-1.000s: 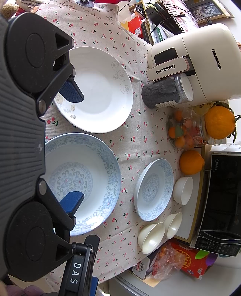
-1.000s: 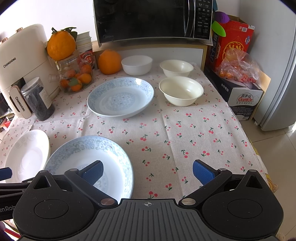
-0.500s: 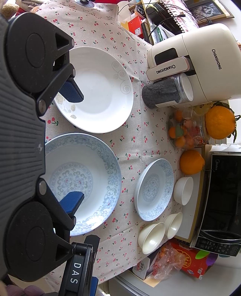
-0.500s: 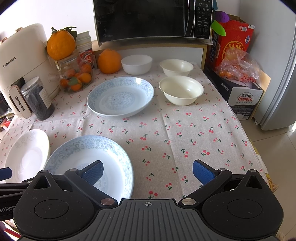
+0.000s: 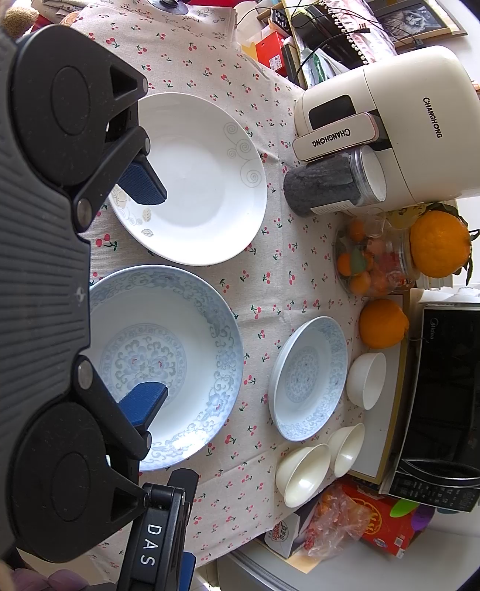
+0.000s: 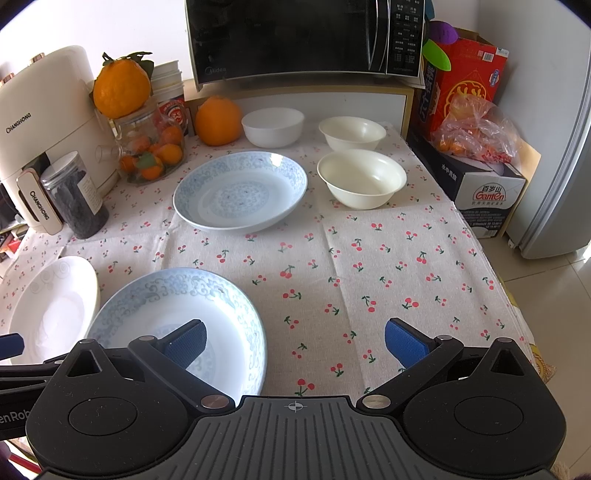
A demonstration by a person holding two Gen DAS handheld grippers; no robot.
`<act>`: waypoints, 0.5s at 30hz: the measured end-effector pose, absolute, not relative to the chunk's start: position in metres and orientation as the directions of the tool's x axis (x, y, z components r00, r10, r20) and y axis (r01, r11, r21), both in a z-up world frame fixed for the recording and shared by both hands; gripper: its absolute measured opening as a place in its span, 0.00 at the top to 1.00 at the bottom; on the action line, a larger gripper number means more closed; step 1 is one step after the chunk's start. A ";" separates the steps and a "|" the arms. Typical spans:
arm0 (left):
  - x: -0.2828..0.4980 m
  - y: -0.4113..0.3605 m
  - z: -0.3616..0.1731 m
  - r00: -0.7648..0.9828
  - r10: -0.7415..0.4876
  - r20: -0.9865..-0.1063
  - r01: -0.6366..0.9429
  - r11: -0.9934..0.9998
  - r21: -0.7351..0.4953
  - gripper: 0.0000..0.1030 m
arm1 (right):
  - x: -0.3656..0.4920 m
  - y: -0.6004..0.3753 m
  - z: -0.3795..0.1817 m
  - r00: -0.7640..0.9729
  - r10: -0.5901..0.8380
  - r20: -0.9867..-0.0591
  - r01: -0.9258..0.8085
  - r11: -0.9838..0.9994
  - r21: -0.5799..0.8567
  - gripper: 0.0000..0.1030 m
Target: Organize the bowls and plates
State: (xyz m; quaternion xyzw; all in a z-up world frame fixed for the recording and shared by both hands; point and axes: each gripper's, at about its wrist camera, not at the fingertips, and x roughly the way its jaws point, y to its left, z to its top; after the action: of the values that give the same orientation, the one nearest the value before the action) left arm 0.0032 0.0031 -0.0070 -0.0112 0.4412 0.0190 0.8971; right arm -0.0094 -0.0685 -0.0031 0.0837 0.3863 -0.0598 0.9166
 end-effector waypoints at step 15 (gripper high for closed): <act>0.008 0.007 -0.006 0.596 -0.001 -0.803 -0.053 0.998 -0.041 0.01 | -0.010 -0.073 -0.003 0.690 -0.028 -0.723 0.170 0.977 0.125 0.00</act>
State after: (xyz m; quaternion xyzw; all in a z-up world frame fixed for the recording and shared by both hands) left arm 0.0085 0.0071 -0.0056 -0.0304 0.4495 0.0145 0.8927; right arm -0.0101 -0.0733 -0.0033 0.0914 0.3899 -0.0542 0.9147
